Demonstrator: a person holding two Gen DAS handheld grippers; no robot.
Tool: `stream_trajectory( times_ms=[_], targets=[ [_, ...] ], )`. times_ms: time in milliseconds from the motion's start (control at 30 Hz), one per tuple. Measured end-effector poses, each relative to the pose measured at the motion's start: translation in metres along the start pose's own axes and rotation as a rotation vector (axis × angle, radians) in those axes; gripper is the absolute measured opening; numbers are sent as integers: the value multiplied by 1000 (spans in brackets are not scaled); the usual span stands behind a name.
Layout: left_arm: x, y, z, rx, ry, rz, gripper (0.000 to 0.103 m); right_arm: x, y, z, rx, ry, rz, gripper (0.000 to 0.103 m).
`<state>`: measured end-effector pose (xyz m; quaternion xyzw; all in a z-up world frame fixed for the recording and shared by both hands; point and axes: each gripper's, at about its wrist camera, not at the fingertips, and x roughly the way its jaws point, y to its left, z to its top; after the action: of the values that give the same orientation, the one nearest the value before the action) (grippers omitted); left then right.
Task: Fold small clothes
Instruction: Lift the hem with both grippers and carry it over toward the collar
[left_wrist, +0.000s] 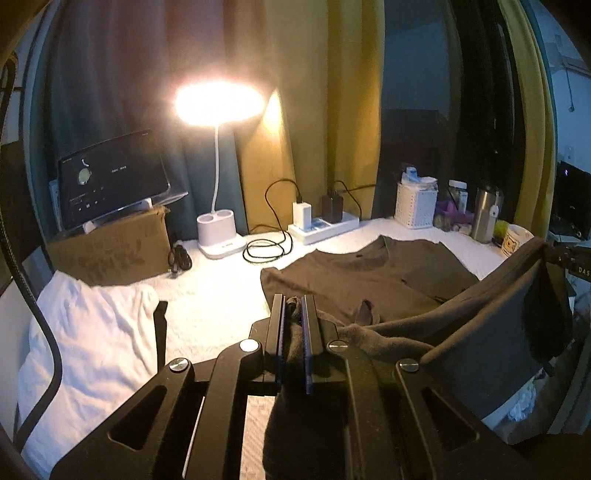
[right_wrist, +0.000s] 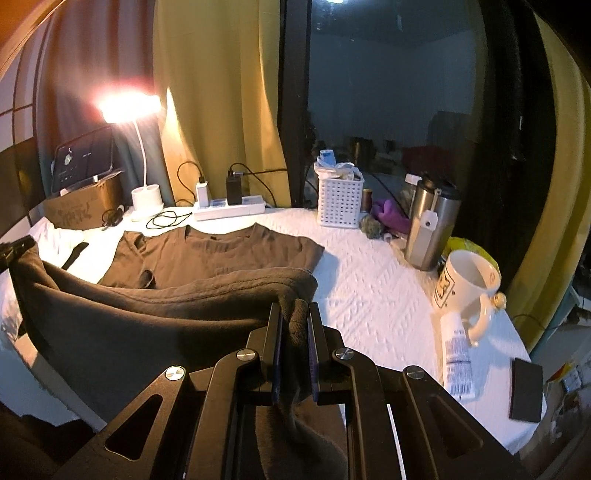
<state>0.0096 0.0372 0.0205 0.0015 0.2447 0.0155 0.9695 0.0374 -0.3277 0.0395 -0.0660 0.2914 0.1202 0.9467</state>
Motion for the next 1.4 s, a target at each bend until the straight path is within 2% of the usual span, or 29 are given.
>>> stream_trajectory(
  times_ms=[600, 1400],
  targets=[
    [55, 7, 34, -14, 42, 9, 6, 54, -17, 53, -12, 13, 12, 11],
    [141, 32, 73, -36, 60, 67, 6, 168, -35, 109, -20, 64, 45, 11]
  ],
)
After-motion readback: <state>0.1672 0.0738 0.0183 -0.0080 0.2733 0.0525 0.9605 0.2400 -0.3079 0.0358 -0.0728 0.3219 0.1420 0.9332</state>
